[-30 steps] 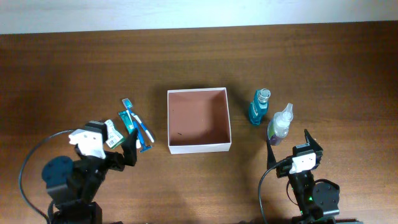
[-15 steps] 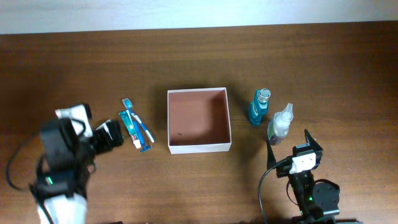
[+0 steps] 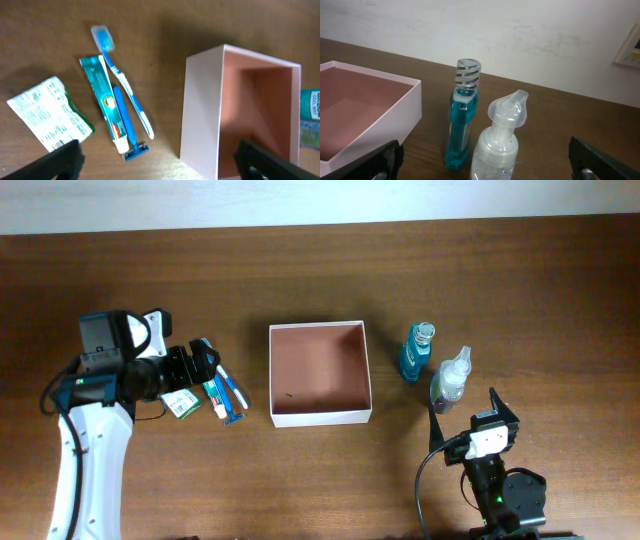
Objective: Pack container
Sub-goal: 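Move the left gripper over the green toothpaste tube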
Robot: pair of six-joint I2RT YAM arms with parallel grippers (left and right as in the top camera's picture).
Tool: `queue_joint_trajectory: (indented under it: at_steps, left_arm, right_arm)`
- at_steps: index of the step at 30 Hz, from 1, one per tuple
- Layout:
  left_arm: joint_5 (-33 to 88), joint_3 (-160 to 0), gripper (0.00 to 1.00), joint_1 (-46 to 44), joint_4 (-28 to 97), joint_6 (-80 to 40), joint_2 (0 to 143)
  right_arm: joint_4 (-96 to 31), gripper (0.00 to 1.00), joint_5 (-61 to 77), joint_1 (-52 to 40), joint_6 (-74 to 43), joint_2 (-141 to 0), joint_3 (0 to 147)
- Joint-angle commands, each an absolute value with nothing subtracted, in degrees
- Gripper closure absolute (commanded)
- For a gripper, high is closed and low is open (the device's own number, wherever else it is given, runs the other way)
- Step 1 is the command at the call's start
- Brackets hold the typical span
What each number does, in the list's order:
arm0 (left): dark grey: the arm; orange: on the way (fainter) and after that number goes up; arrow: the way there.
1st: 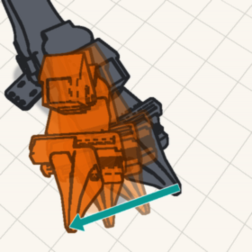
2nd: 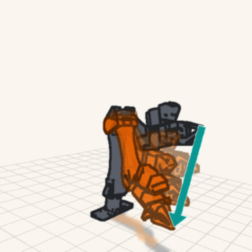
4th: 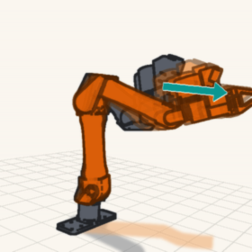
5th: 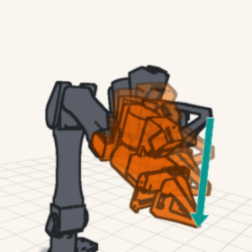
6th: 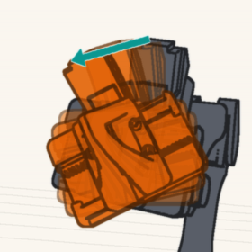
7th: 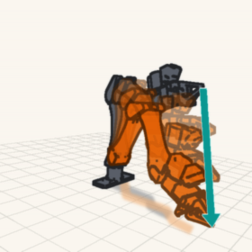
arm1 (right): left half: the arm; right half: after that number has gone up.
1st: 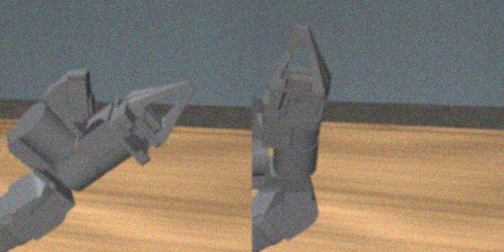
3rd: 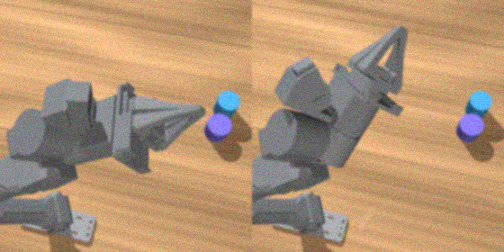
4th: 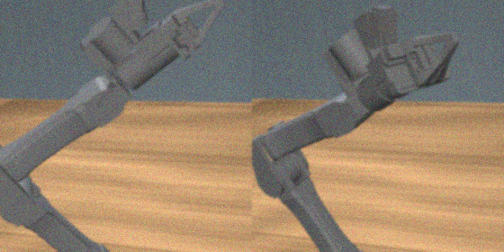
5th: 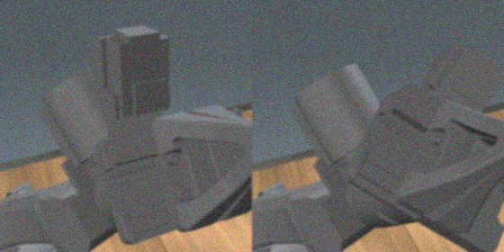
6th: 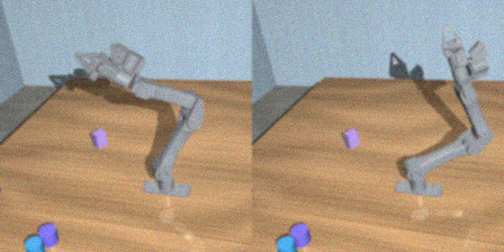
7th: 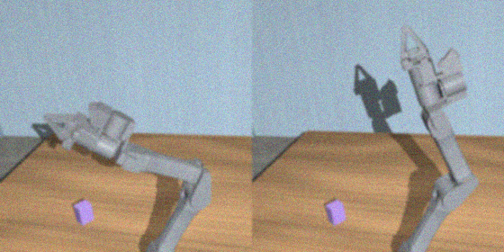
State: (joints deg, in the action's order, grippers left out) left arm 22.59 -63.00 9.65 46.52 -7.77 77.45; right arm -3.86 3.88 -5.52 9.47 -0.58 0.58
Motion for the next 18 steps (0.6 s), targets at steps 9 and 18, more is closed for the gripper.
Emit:
queue_joint_trajectory:
  at_steps: [9,18]
  left_arm:
    - [15.8,-63.5,0.41,6.7,49.7,-10.0,81.9]
    - [2.5,-63.4,0.49,-1.2,49.5,-19.9,84.8]
  right_arm:
    - [-4.2,0.02,3.4,-6.0,9.6,-0.2,0.3]
    - [-4.2,0.02,3.4,-6.0,9.6,-0.2,0.3]
